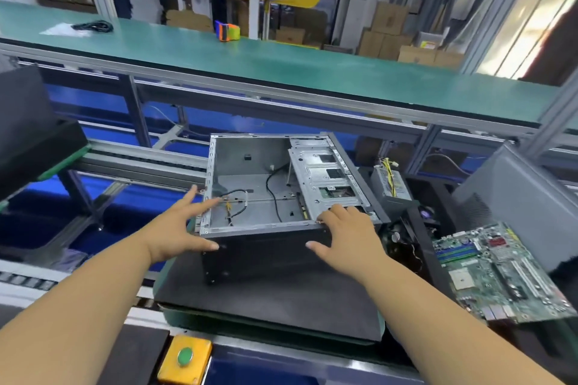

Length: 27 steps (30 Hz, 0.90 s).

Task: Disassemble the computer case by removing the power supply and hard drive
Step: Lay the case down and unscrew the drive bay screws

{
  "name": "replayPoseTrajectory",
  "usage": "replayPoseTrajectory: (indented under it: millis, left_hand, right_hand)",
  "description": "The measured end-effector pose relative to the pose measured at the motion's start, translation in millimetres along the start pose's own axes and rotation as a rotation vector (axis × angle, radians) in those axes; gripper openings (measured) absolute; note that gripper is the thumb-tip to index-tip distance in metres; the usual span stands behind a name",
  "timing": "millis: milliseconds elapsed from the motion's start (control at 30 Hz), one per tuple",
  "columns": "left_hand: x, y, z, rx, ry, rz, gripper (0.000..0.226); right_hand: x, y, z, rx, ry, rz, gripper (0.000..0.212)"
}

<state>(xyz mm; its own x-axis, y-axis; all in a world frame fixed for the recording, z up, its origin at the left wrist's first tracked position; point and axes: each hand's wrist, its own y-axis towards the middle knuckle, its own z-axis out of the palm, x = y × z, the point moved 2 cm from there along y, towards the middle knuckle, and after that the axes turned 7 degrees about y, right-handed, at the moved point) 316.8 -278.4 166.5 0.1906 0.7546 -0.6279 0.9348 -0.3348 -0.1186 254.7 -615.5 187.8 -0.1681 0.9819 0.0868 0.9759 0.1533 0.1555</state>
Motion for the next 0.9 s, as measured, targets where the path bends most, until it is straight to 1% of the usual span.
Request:
replayPoseTrajectory:
  millis: [133,233,300,367,400,467,567,633,700,767,833,900]
  left_hand:
    - [17,2,-15,-0.201,0.027,-0.088,0.099]
    - [21,2,-17,-0.344,0.083,-0.131,0.096]
    - [20,1,-14,-0.385,0.125,-0.137,0.094]
    - [13,-1,-9,-0.408,0.186,-0.119,0.09]
    - [8,-2,-7,-0.418,0.214,-0.098,0.087]
    - [-8,-3,-1,-0.433,0.239,-0.042,0.079]
    - [-39,-2,13,-0.431,0.214,0.003,0.069]
    - [-58,3,27,-0.384,0.215,-0.025,0.068]
    - [-74,10,43,-0.304,0.235,-0.09,0.072]
    - [-85,17,59,-0.226,0.283,-0.149,0.075]
    - [-92,25,71,-0.187,0.361,-0.187,0.075]
    - [-97,31,79,-0.172,0.438,-0.244,0.074]
  right_hand:
    - [3,6,2,0.052,0.09,-0.026,0.063]
    - [-4,15,-6,0.105,0.197,-0.053,0.056]
    - [-14,20,-14,0.043,0.264,-0.024,0.049]
    - [-29,23,-22,-0.04,0.26,0.043,0.046]
    - [-37,26,-24,-0.049,0.244,0.079,0.045]
    - [-49,32,-24,-0.007,0.211,0.126,0.042]
    - [-60,39,-18,0.072,0.202,0.16,0.04]
    - [-66,38,-14,0.102,0.274,0.19,0.038]
    - [-70,33,-9,0.09,0.378,0.198,0.035]
    - [-72,24,-5,0.042,0.458,0.183,0.024]
    - [-73,17,1,0.013,0.522,0.177,0.012]
    - [-74,14,3,0.014,0.566,0.181,0.01]
